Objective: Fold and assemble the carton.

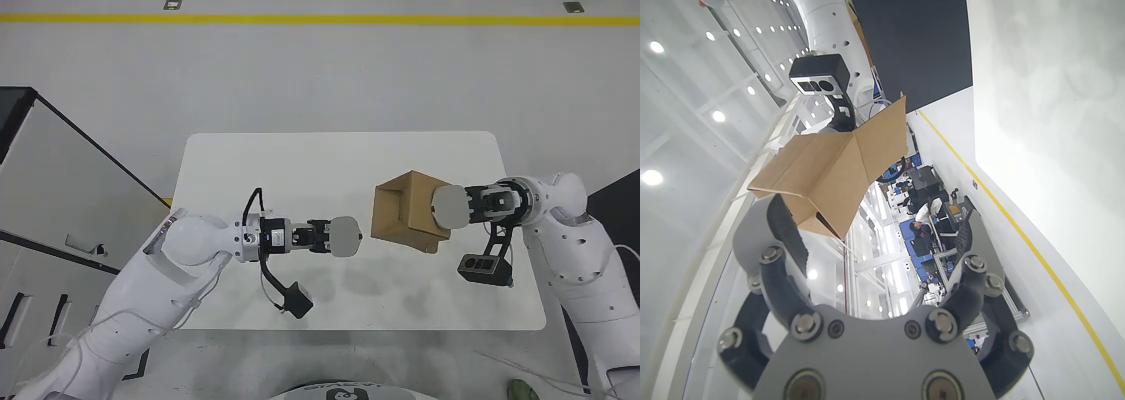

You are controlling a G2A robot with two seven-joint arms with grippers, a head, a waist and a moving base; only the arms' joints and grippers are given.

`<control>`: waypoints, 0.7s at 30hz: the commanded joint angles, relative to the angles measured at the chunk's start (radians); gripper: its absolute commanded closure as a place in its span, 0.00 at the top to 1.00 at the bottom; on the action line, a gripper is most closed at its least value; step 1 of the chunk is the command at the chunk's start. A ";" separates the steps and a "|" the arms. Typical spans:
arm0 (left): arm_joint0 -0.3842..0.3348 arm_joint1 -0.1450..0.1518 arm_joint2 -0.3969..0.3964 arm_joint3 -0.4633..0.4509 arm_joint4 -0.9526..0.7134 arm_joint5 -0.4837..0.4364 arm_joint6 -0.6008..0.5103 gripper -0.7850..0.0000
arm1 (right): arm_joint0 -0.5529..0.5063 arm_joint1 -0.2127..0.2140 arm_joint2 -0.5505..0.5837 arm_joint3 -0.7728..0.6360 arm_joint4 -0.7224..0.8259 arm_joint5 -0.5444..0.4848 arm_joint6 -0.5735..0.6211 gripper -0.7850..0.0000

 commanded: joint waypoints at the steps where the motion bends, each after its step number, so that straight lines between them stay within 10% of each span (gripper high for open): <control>1: 0.000 0.000 0.000 0.000 0.000 0.000 0.000 1.00 | 0.000 0.000 0.000 0.000 0.000 0.000 0.000 0.00; 21: 0.000 0.000 0.000 0.000 0.000 0.000 0.000 1.00 | -0.006 -0.001 0.008 -0.006 -0.009 0.012 0.020 0.00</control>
